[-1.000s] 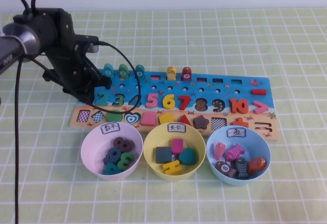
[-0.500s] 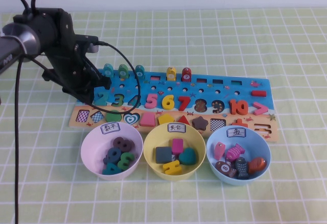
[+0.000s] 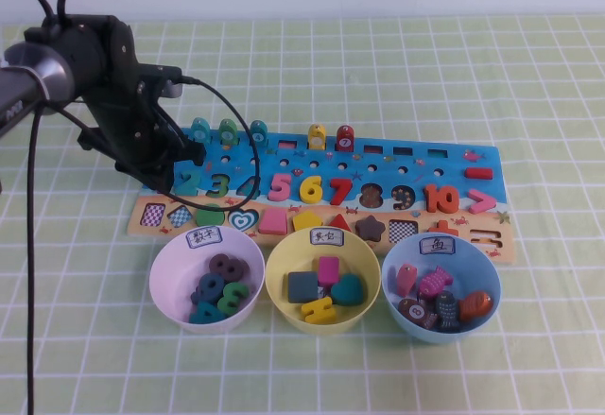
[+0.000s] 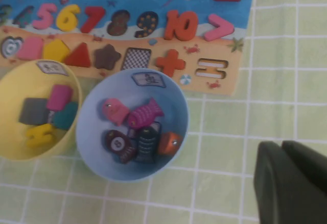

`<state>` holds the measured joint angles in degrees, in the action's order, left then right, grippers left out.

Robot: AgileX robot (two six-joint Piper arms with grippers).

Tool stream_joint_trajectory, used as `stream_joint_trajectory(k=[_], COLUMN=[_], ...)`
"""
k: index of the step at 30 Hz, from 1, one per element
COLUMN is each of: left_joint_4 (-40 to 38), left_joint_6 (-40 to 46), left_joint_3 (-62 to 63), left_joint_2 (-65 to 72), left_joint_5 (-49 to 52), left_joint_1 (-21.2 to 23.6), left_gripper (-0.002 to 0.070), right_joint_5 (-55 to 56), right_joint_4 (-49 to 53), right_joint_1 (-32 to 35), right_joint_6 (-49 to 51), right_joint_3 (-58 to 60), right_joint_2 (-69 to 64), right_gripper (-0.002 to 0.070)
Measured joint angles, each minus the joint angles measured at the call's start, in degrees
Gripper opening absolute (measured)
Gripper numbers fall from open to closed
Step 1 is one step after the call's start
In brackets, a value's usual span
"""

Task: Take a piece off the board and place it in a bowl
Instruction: Pick up the "number 1"

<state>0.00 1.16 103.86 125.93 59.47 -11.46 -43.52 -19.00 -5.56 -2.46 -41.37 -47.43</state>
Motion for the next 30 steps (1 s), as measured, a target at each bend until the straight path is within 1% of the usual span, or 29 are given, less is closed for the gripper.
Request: stream_joint_trajectory(k=[4, 9, 14, 18, 24, 30], left_joint_4=[-0.38, -0.38, -0.38, -0.38, -0.38, -0.68], left_joint_6=[0.00, 0.00, 0.04, 0.04, 0.28, 0.60], left_joint_3=[0.00, 0.00, 0.00, 0.00, 0.00, 0.00], left_joint_2=[0.00, 0.00, 0.00, 0.00, 0.00, 0.00], left_joint_5=[0.00, 0.00, 0.00, -0.10, -0.10, -0.10], left_joint_1=[0.00, 0.00, 0.00, 0.00, -0.44, -0.31], left_gripper=[0.0072, 0.0072, 0.0072, 0.0072, 0.0072, 0.0072], right_joint_5=[-4.54, -9.87, -16.11, -18.51, -18.82, -16.63], right_joint_4=[5.13, 7.56, 12.91, 15.37, 16.68, 17.03], right_joint_1=[0.00, -0.39, -4.78, -8.57, -10.21, -10.33], right_joint_6=[-0.20, -0.47, -0.47, -0.47, -0.47, -0.47], right_joint_3=[-9.74, -19.90, -31.01, -38.00, -41.24, -41.24], right_joint_2=[-10.90, -21.89, -33.15, -41.86, -52.03, -57.52], right_gripper=[-0.0019, -0.0019, -0.0019, -0.0019, -0.0019, -0.0019])
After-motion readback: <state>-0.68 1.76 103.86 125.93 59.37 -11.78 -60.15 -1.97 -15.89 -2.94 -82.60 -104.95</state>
